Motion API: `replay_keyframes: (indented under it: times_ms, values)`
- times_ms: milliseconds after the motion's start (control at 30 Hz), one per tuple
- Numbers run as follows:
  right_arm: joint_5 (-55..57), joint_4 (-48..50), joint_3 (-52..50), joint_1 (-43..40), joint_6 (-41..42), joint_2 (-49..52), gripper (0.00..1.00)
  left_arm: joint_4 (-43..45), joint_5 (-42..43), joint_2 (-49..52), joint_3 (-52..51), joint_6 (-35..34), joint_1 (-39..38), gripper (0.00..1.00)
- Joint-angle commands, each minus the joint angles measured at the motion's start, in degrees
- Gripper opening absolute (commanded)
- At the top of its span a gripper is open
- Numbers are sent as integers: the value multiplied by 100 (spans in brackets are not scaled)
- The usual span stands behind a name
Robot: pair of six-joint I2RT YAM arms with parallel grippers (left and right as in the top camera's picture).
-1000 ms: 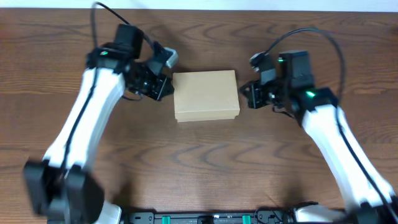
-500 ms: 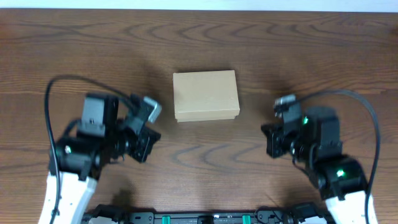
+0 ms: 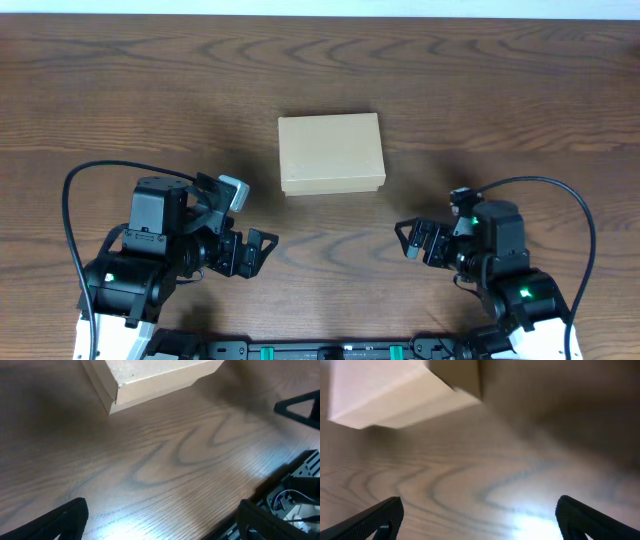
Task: Pack container
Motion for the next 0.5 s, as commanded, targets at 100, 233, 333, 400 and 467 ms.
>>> replay_keyframes:
  times_ms: [100,233,333,400,467]
  values:
    - [33,-109,-31,37,422,168,99,-15,-24,4,-7,-144,11,95]
    - [31,-109,-31,37,422,234,99,-181,-282,-42,-7,-144,9,96]
    - [31,-109,-31,37,422,245,99,-227,-798,-278,-7,-140,9,95]
    - [31,-109,-31,37,422,243,99,-111,-1189,-568,-9,-144,46,95]
    - [31,-109,-31,37,422,243,99,79,-1707,-949,-31,-149,166,95]
